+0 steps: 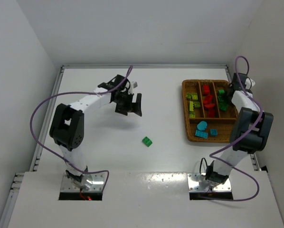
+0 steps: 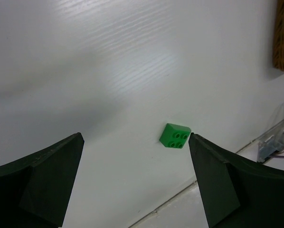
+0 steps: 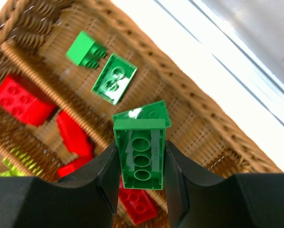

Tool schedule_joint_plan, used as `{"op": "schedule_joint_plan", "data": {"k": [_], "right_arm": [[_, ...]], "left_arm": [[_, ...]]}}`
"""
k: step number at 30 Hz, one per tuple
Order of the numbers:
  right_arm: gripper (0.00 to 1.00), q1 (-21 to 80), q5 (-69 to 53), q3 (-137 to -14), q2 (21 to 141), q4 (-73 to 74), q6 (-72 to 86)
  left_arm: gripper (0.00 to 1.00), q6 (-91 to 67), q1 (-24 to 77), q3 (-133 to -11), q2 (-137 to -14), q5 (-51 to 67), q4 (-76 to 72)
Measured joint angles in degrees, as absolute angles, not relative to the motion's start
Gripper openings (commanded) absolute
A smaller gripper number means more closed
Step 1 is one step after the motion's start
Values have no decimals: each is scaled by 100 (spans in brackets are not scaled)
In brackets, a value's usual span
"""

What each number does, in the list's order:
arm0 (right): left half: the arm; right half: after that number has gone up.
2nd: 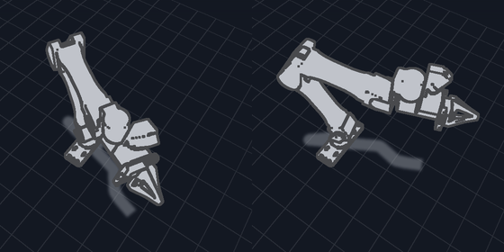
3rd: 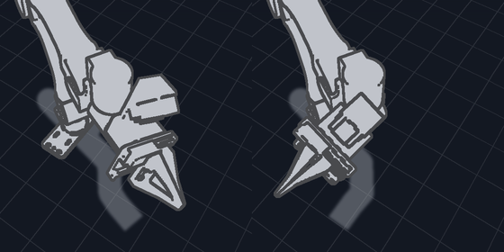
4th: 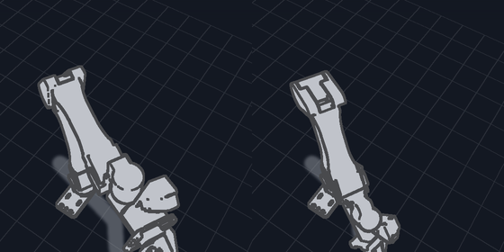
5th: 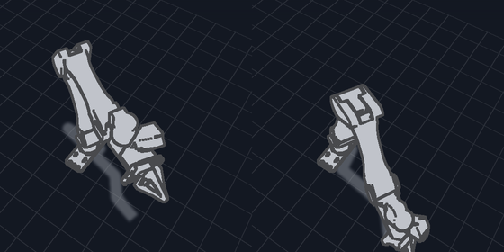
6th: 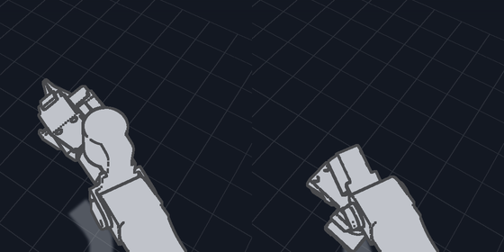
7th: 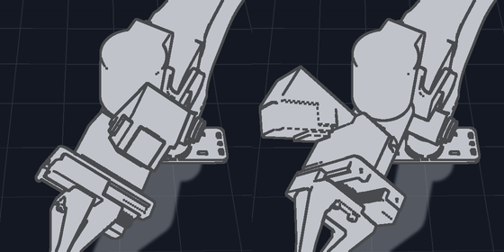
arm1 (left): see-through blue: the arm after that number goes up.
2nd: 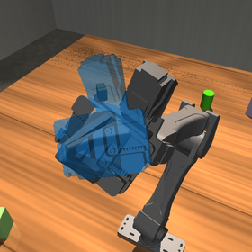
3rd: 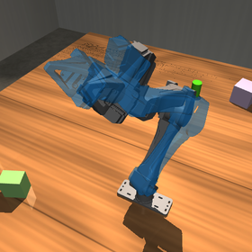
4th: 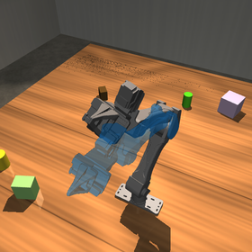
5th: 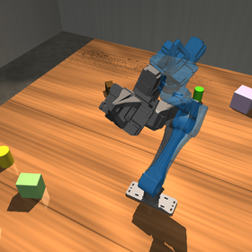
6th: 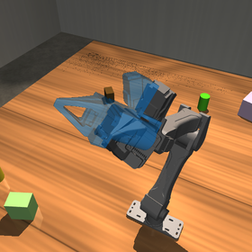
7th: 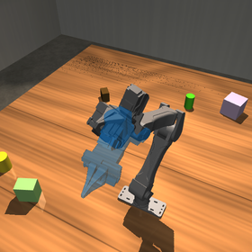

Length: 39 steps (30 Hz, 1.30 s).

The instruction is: Sort the legos into containers by color

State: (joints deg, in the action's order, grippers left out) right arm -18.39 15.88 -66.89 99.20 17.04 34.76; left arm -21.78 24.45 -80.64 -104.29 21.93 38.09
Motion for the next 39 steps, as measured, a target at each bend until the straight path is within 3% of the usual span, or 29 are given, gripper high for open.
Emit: {"op": "schedule_joint_plan", "data": {"k": [2, 4, 6, 13, 17, 25, 32, 35, 39], "right_arm": [[61, -1874, 1649, -6805, 10053, 1752, 3481], [77, -1900, 1682, -6991, 10239, 1828, 3498], [86, -1905, 1721, -7120, 10379, 1870, 3479], [82, -1841, 1776, -7166, 10267, 2045, 3420], [79, -1413, 1680, -7030, 9518, 2093, 3227], [79, 1955, 788, -5454, 7522, 1627, 2917], [80, 4735, 777, -4681, 8040, 1863, 2851], [81, 5349, 722, -4587, 8344, 1844, 2792], [81, 5450, 694, -4582, 8619, 1675, 2657]], "left_arm": [[100, -2143, 2512, -7944, -10398, 2051, 3830], [100, -2130, 2569, -7848, -10385, 1942, 3889], [100, -2128, 2617, -7824, -10385, 1837, 3946], [100, -2141, 2812, -7754, -10320, 1509, 3957], [100, -2250, 2965, -7430, -10097, 1188, 3953], [99, -2657, 2502, -6829, -9509, 878, 3959], [99, -3041, 1662, -6729, -9181, 620, 3863], [99, -3135, 1518, -6731, -9107, 578, 3828], [97, -3212, 1461, -6720, -9052, 580, 3804]]}}
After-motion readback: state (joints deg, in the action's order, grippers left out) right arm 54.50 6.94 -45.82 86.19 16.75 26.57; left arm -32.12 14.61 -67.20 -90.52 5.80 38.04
